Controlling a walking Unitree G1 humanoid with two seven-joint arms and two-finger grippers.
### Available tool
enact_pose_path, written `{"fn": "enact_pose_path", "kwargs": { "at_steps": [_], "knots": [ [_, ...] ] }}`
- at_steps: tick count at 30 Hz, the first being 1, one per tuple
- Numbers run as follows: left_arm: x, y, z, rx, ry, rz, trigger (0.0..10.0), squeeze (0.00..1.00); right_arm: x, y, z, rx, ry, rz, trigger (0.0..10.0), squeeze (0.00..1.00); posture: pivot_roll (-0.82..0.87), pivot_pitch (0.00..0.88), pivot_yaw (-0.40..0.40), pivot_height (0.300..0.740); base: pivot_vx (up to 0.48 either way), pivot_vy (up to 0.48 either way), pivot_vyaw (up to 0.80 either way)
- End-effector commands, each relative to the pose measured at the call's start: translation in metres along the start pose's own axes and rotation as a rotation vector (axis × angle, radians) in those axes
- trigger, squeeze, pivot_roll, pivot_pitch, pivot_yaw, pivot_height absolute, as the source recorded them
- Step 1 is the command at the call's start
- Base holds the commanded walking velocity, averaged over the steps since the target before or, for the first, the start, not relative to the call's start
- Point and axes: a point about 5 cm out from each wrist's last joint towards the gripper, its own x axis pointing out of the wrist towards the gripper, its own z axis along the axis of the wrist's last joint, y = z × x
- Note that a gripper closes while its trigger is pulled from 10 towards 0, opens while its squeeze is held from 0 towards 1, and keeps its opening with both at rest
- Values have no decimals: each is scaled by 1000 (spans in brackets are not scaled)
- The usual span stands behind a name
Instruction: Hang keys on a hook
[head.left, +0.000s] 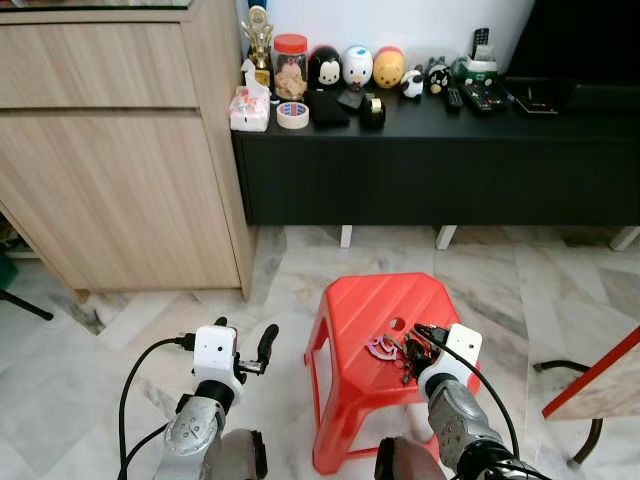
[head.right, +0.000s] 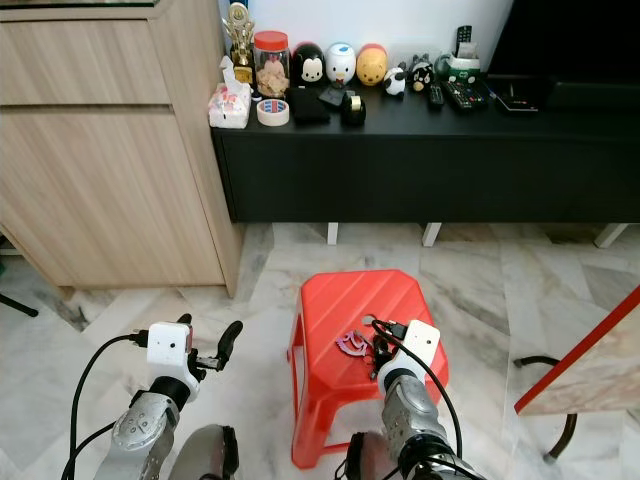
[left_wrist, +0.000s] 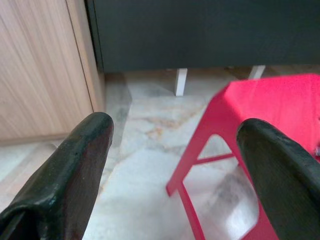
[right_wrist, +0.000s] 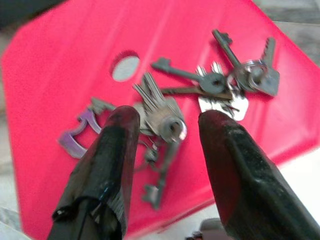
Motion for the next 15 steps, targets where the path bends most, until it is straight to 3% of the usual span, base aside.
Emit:
{"fn": "enact_pose_path", "kwargs": {
  "at_steps": [1, 11, 15],
  "knots": [
    [-3, -2, -1, 14, 5, -5, 10000, 0, -1, -2, -4, -29, 2, -3, 10000, 0, 119, 112, -67, 585, 0, 0, 0],
    [-14, 1, -4, 20, 18, 6, 10000, 0, 1, 11, 9, 40, -76, 51, 10000, 0, 130, 144, -66, 585, 0, 0, 0],
    [-17, 0, -3, 20, 20, 8, 10000, 0, 1, 15, 10, 13, -74, 60, 10000, 0, 133, 153, -67, 585, 0, 0, 0]
  ]
}}
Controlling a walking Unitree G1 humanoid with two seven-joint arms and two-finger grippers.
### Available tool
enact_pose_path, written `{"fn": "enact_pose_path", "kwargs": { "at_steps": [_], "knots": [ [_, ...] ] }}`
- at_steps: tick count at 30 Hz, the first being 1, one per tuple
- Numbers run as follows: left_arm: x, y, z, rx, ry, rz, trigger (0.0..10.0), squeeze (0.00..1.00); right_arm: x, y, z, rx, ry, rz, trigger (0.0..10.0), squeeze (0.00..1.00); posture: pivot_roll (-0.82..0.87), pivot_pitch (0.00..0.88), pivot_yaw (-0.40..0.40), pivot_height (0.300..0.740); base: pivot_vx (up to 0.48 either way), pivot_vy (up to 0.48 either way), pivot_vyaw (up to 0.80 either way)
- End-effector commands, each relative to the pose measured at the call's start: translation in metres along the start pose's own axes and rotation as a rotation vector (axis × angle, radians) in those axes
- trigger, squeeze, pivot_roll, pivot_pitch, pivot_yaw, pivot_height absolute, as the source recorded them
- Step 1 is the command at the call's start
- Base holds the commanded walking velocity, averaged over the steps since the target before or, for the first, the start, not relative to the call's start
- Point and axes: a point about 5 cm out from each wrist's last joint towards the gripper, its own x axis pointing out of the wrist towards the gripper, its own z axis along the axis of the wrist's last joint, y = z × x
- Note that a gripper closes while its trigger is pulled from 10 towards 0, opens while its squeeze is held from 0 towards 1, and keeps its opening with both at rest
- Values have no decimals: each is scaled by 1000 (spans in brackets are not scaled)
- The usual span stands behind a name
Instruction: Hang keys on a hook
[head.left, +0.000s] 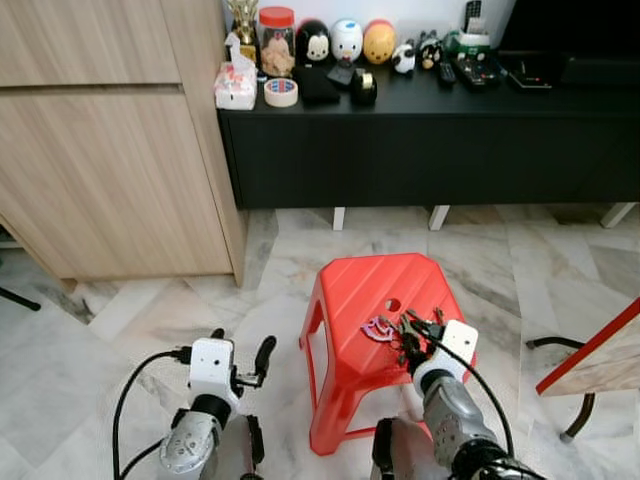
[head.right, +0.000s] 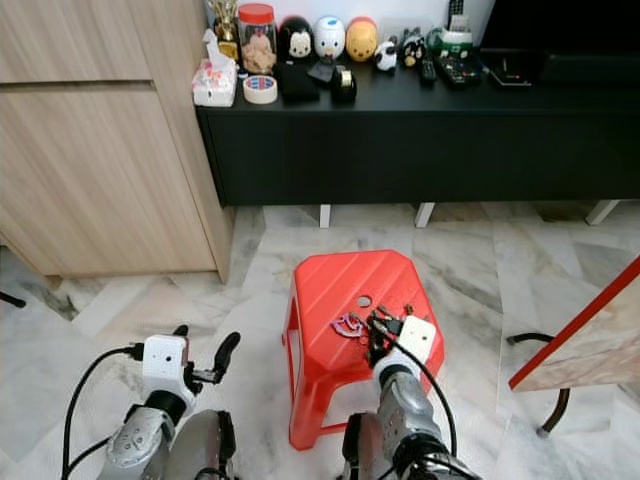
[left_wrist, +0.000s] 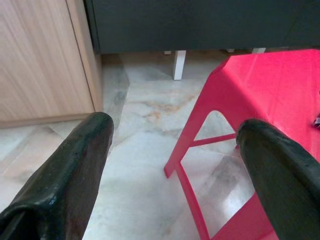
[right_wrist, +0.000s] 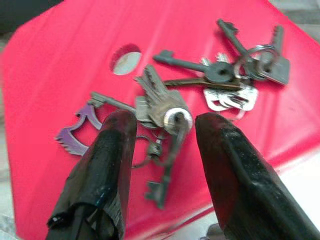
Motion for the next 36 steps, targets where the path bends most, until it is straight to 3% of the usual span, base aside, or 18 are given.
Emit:
{"fn": "enact_pose_path", "kwargs": {
  "at_steps": [1, 20, 21, 22, 36],
  "knots": [
    [-5, -1, -2, 17, 17, -2, 10000, 0, 0, 1, 2, -3, -10, -1, 10000, 0, 136, 159, -68, 585, 0, 0, 0],
    [-20, 3, -8, 26, 58, 15, 10000, 0, 0, 1, 0, 9, -7, -10, 10000, 0, 148, 192, -67, 585, 0, 0, 0],
    [-20, 3, -8, 26, 58, 16, 10000, 0, 0, 1, 0, 3, -7, -4, 2902, 0, 150, 194, -67, 585, 0, 0, 0],
    [-21, 3, -8, 26, 60, 18, 10000, 0, 0, 3, 0, -4, -11, 9, 0, 0, 150, 194, -67, 585, 0, 0, 0],
    [-18, 1, -7, 25, 58, 21, 10000, 0, 0, 9, -1, -40, -14, 33, 0, 0, 145, 182, -68, 585, 0, 0, 0]
  ]
}}
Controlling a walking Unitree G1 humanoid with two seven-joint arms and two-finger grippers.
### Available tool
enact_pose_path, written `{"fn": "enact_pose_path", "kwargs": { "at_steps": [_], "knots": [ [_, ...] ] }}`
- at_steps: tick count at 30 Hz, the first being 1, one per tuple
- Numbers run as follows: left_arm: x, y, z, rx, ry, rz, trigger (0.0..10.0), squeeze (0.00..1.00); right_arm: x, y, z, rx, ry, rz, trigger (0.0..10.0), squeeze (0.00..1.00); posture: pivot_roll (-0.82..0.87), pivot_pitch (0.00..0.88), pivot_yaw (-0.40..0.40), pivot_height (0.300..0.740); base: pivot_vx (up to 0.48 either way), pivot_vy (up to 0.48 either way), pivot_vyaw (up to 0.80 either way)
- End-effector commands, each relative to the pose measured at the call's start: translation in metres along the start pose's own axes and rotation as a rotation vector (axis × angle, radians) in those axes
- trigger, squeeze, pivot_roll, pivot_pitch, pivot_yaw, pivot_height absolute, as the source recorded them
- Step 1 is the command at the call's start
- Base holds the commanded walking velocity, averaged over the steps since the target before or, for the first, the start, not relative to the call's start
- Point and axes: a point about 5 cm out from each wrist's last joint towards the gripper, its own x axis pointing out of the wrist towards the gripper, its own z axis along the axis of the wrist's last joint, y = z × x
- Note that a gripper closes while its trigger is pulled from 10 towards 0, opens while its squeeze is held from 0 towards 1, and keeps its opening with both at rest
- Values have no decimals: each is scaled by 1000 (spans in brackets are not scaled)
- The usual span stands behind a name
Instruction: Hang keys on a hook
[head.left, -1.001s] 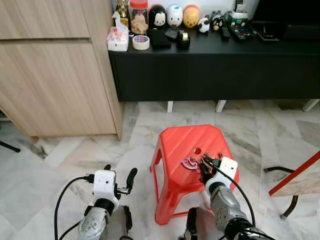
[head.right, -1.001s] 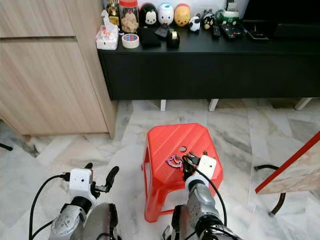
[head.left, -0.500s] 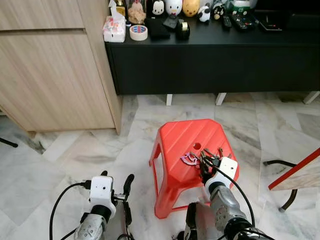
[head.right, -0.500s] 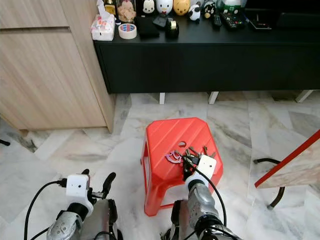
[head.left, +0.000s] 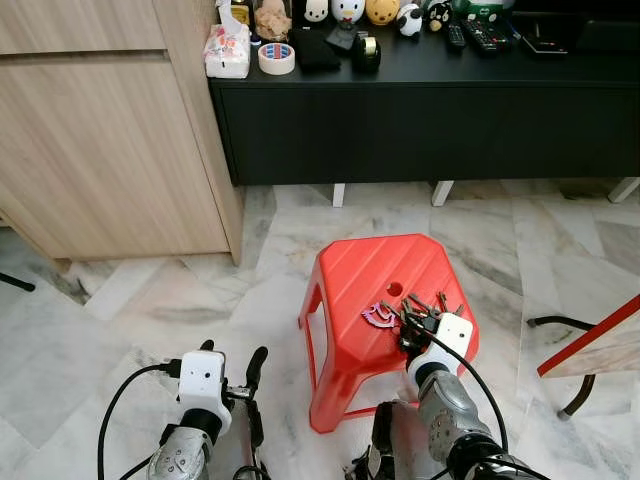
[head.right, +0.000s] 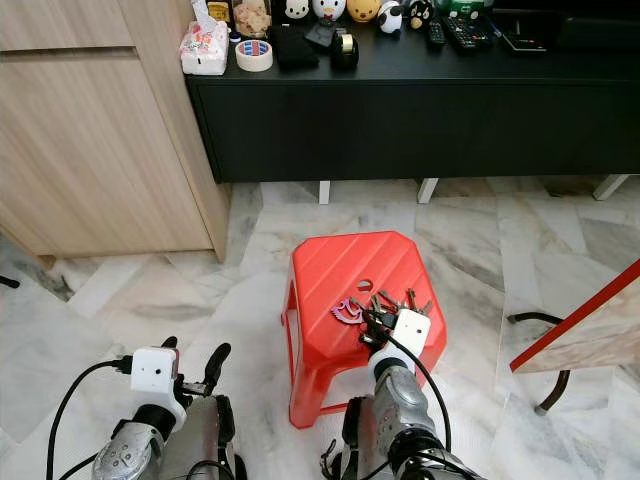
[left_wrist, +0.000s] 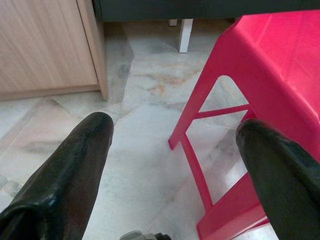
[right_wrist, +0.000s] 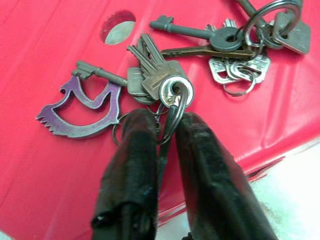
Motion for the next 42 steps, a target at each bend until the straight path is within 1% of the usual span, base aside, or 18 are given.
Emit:
{"fn": "enact_pose_path", "kwargs": {
  "at_steps": [1, 7, 14, 15, 16, 17, 18, 21, 22, 23, 24, 25, 26, 29, 32, 34, 38, 42],
  "knots": [
    [-2, -3, -4, 14, 24, -8, 10000, 0, -1, 1, -2, -10, -3, 8, 0, 0, 145, 182, -68, 585, 0, 0, 0],
    [-2, -4, -4, 17, 25, -5, 10000, 0, -2, 4, -6, -43, 5, 26, 0, 0, 144, 179, -70, 585, 0, 0, 0],
    [2, -3, -2, 15, 18, 2, 10000, 0, -1, 5, -2, -41, -19, 29, 0, 0, 142, 173, -72, 585, 0, 0, 0],
    [3, -3, -2, 17, 15, 3, 10000, 0, 0, 6, 3, -46, -44, 34, 0, 0, 137, 164, -75, 585, 0, 0, 0],
    [3, -3, -2, 17, 15, 3, 10000, 0, 0, 6, 3, -46, -44, 34, 0, 0, 137, 164, -75, 585, 0, 0, 0],
    [5, -3, -2, 17, 12, 6, 10000, 0, 1, 8, 10, -55, -80, 41, 0, 0, 133, 155, -77, 585, 0, 0, 0],
    [5, -3, -2, 17, 12, 6, 10000, 0, 1, 8, 10, -55, -80, 41, 0, 0, 133, 155, -77, 585, 0, 0, 0],
    [12, -3, -1, 16, 3, 14, 10000, 0, 0, 9, 22, -95, -161, 47, 0, 0, 125, 136, -84, 585, 0, 0, 0],
    [12, -3, -1, 16, 3, 14, 10000, 0, 0, 9, 22, -95, -161, 47, 0, 0, 125, 136, -84, 585, 0, 0, 0],
    [13, -3, 0, 16, 1, 16, 10000, 0, 0, 8, 24, -97, -185, 45, 1569, 0, 122, 130, -86, 585, 0, 0, 0],
    [15, -3, 0, 16, 1, 17, 10000, 0, -1, 9, 27, -108, -207, 58, 4980, 0, 118, 119, -90, 585, 0, 0, 0],
    [16, -3, 0, 15, 0, 18, 10000, 0, -2, 9, 30, -128, -236, 71, 7686, 0, 116, 116, -90, 585, 0, 0, 0],
    [18, -3, 0, 14, 0, 19, 10000, 0, -3, 10, 33, -142, -263, 83, 10000, 0, 110, 109, -90, 585, 0, 0, 0],
    [21, -2, -1, 11, 0, 29, 10000, 0, -4, 8, 33, -127, -265, 80, 10000, 0, 103, 97, -92, 585, 0, 0, 0],
    [22, 2, -1, 9, -2, 40, 10000, 0, -6, 9, 36, -121, -298, 100, 10000, 0, 100, 88, -93, 585, 0, 0, 0],
    [22, 12, -2, 10, 1, 71, 10000, 0, -9, 7, 41, -125, -339, 101, 10000, 0, 95, 81, -96, 585, 0, 0, 0],
    [21, 21, -8, 6, 22, 108, 10000, 0, -15, 6, 44, -128, -376, 106, 10000, 0, 85, 75, -99, 585, 0, 0, 0],
    [20, 30, -17, 16, 56, 140, 10000, 0, -16, 5, 45, -119, -385, 109, 10000, 0, 77, 69, -102, 609, 0, 0, 0]
  ]
}}
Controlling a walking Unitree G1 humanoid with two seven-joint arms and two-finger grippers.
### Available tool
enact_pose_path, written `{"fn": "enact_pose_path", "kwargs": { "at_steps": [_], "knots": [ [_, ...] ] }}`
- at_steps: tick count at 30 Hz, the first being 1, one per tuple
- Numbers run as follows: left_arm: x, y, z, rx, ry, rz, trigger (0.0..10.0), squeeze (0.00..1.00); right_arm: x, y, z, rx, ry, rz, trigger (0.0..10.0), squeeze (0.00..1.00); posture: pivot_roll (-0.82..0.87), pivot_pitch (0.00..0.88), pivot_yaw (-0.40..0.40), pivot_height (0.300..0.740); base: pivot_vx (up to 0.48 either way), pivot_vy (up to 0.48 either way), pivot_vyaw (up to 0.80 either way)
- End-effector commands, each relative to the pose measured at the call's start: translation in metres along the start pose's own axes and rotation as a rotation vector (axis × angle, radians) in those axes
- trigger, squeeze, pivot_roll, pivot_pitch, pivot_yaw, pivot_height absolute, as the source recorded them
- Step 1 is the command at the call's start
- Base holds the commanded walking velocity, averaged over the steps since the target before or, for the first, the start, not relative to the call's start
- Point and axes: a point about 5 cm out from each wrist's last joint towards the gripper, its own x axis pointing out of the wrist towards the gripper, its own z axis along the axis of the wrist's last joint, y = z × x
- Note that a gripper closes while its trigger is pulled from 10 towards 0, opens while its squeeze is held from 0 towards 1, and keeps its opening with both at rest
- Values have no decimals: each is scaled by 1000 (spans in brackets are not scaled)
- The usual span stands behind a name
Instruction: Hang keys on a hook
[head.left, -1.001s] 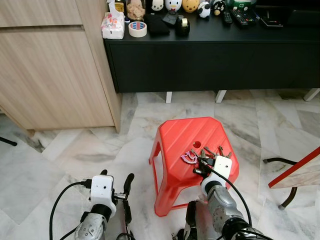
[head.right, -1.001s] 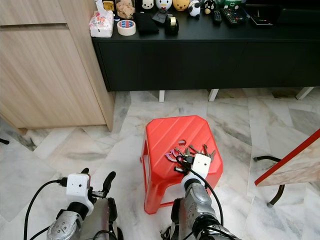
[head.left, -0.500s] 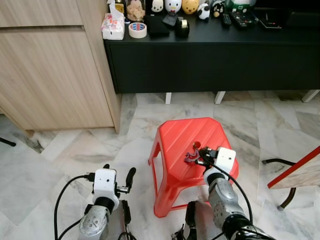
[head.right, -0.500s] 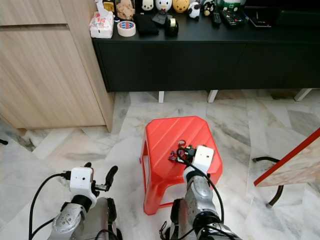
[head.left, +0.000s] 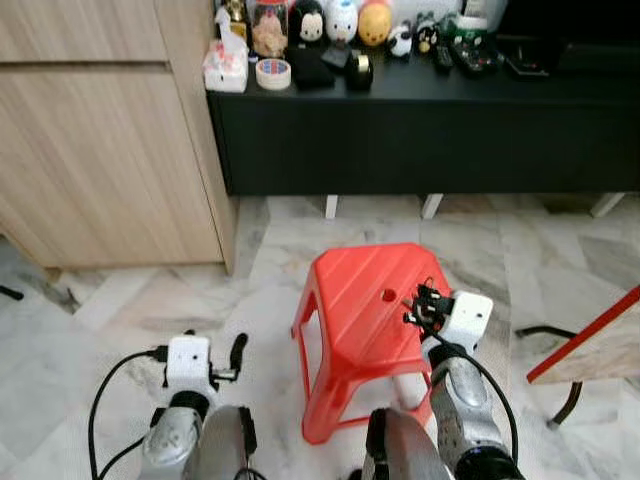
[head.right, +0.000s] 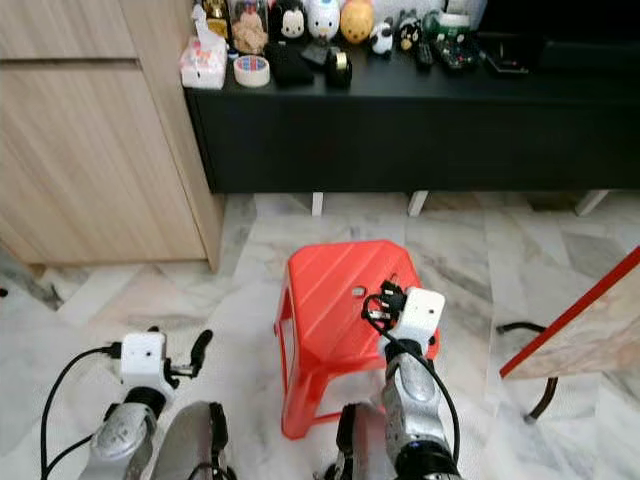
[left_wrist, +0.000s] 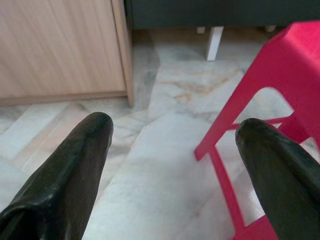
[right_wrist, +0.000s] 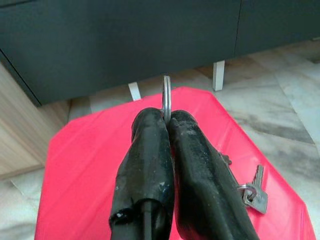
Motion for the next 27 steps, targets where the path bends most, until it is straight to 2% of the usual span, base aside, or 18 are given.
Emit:
{"fn": "enact_pose_path", "kwargs": {
  "at_steps": [1, 6, 9, 15, 18, 19, 21, 23, 25, 27],
  "knots": [
    [-1, 3, -7, -14, 21, 19, 10000, 0, -1, -1, 2, 8, -13, -3, 10000, 0, 77, 69, -102, 619, 0, 0, 0],
    [-2, 12, -10, -3, 30, 31, 10000, 0, 0, -2, 4, 18, -8, -3, 10000, 0, 81, 46, -104, 649, 0, 0, 0],
    [-3, 18, -19, -1, 68, 47, 10000, 0, 0, -1, 3, 19, -2, 5, 10000, 0, 85, 36, -106, 669, 0, 0, 0],
    [-12, 29, -44, 34, 202, 41, 10000, 0, 0, -2, 3, 22, 3, -4, 10000, 0, 86, 9, -104, 714, 0, 0, 0],
    [-16, 32, -50, 42, 236, 46, 10000, 0, 0, -3, 4, 20, 4, -5, 10000, 0, 86, 1, -103, 729, 0, 0, 0],
    [-19, 33, -57, 35, 283, 41, 10000, 0, 1, -4, 4, 21, 5, -6, 10000, 0, 87, 0, -100, 739, 0, 0, 0],
    [-23, 33, -65, 25, 335, 21, 10000, 0, 1, -4, 3, 23, 5, -5, 10000, 0, 87, 0, -100, 740, 0, 0, 0],
    [-28, 37, -72, 53, 385, 23, 10000, 0, 0, -3, 2, 26, 7, -5, 10000, 0, 95, 0, -103, 740, 0, 0, 0],
    [-29, 38, -74, 59, 401, 28, 10000, 0, -1, -3, 1, 28, 8, -5, 10000, 0, 96, 0, -103, 740, 0, 0, 0],
    [-40, 49, -85, 81, 483, 74, 10000, 0, -2, -3, -1, 30, 15, -5, 10000, 0, 97, 0, -100, 740, 0, 0, 0]
  ]
}}
